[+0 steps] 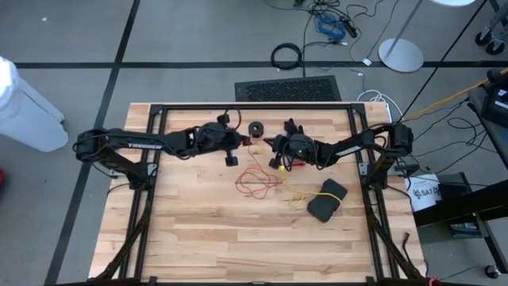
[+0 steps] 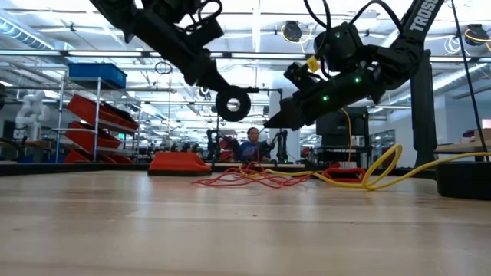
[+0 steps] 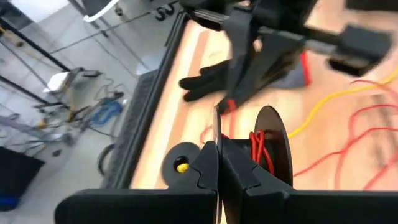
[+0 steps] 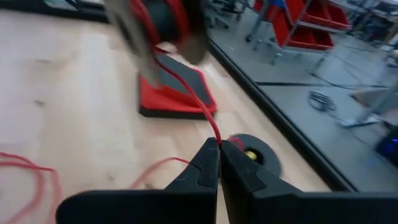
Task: Coil cords
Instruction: Coil the red wire onto spool
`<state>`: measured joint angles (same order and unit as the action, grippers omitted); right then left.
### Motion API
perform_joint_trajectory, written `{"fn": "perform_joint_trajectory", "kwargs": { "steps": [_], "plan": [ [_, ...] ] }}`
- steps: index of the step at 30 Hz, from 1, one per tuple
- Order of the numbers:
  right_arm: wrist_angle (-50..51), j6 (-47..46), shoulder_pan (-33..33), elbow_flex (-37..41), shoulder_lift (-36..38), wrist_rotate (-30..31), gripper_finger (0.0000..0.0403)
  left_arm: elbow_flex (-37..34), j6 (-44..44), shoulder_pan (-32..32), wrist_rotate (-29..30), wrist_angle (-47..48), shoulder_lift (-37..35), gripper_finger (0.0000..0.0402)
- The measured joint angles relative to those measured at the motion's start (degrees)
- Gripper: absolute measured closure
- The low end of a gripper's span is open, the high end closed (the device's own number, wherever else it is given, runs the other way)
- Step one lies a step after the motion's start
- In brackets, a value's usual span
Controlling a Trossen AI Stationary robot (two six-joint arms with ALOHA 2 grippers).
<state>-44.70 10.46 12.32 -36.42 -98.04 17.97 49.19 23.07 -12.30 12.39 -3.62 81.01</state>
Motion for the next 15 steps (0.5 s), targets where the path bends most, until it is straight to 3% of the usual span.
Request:
{"fn": "perform_joint_trajectory", "kwargs": {
  "steps": [15],
  "plan": [
    [-4.5, -4.5, 0.0, -0.1, 0.0, -5.9, 0.0403, 0.0, 11.7, 2.0, 10.9, -14.2, 9.5, 0.0401]
  ]
}}
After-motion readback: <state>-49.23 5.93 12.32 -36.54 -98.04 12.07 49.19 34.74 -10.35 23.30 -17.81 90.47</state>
